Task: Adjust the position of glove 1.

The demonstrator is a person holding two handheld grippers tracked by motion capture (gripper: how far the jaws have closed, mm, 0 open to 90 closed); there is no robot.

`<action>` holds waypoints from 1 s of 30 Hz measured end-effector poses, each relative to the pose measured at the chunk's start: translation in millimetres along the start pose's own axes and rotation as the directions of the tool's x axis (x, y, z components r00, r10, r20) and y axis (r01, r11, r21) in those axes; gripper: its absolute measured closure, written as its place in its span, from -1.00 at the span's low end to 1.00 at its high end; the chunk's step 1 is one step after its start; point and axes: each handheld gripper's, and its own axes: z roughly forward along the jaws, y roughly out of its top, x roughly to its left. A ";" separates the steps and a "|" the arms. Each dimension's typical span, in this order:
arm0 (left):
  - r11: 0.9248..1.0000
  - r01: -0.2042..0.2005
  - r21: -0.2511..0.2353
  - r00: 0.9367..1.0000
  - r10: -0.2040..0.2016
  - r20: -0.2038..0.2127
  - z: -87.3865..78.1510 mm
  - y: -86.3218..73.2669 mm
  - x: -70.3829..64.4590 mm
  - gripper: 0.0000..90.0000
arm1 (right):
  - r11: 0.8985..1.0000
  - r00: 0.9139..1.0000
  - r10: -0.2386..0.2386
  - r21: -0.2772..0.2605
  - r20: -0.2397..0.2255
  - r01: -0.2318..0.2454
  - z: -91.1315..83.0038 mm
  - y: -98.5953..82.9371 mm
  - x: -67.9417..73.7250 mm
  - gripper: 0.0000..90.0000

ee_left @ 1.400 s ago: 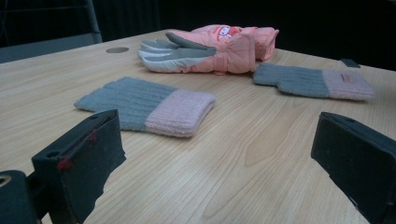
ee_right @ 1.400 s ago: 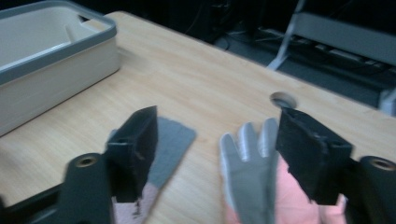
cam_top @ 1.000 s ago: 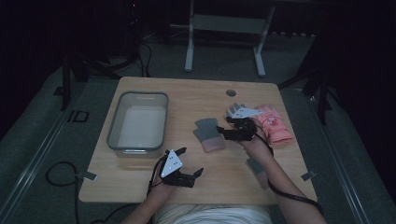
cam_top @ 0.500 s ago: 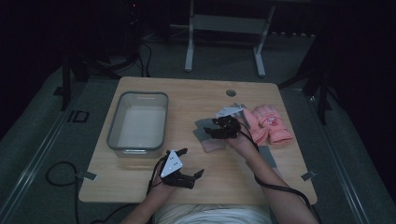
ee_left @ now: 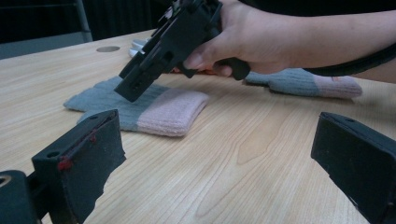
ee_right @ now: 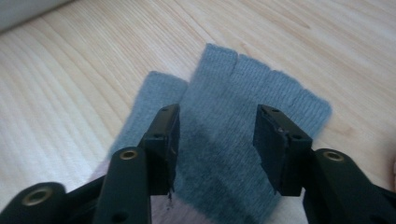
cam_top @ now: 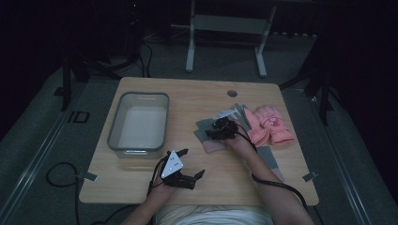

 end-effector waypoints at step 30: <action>1.000 0.003 0.000 1.000 -0.003 -0.005 0.2 0.1 0.1 -0.96 | 0.981 0.959 0.162 -0.142 0.235 -0.131 -90.6 28.6 43.7 0.88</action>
